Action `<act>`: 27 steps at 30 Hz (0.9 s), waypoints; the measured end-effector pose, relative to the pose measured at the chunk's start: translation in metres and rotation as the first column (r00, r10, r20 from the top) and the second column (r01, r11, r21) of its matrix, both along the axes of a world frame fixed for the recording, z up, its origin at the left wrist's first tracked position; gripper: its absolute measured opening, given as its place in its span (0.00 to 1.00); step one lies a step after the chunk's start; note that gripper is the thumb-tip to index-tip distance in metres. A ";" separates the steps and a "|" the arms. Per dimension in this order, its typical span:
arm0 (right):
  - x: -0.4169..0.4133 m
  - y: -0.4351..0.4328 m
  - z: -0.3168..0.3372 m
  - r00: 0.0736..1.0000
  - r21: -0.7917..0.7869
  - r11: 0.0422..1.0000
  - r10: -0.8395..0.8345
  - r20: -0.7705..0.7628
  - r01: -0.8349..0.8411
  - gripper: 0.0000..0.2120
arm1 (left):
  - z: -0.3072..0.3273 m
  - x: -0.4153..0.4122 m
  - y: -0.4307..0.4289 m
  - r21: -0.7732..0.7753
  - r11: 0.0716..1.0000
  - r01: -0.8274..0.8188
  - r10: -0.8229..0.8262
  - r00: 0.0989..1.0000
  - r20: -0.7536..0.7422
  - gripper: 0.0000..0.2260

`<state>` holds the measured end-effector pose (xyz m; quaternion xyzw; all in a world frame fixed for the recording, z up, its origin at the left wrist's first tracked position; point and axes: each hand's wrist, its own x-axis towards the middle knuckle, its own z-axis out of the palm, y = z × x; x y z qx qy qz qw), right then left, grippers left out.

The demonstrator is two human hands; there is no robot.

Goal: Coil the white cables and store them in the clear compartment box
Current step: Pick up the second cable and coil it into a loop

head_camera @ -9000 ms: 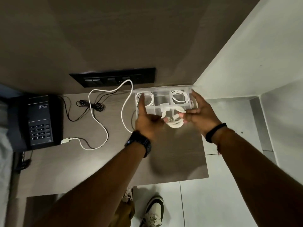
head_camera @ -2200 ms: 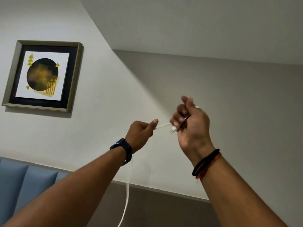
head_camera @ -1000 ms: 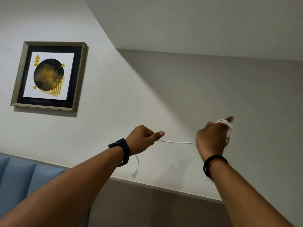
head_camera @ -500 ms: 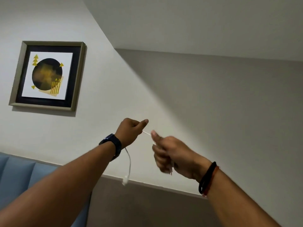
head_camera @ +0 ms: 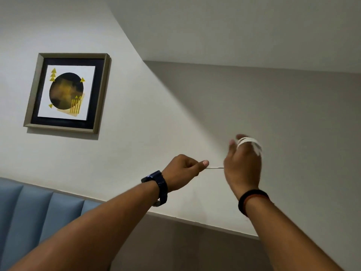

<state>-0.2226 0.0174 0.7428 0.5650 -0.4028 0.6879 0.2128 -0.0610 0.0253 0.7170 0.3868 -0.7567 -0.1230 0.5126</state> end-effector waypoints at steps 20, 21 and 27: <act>-0.017 -0.009 -0.029 0.806 0.807 0.487 0.591 -0.023 -0.335 0.27 | 0.005 0.029 -0.004 -0.237 0.959 -0.153 0.221 0.930 0.294 0.14; -0.015 -0.003 -0.028 0.734 0.835 0.376 0.677 0.050 -0.403 0.32 | 0.006 0.031 -0.006 -0.279 0.950 -0.141 0.216 0.941 0.260 0.13; -0.003 0.022 -0.015 0.146 0.629 -0.218 0.868 0.474 -0.746 0.28 | 0.006 0.023 -0.008 -0.489 0.861 -0.142 0.193 0.980 0.054 0.08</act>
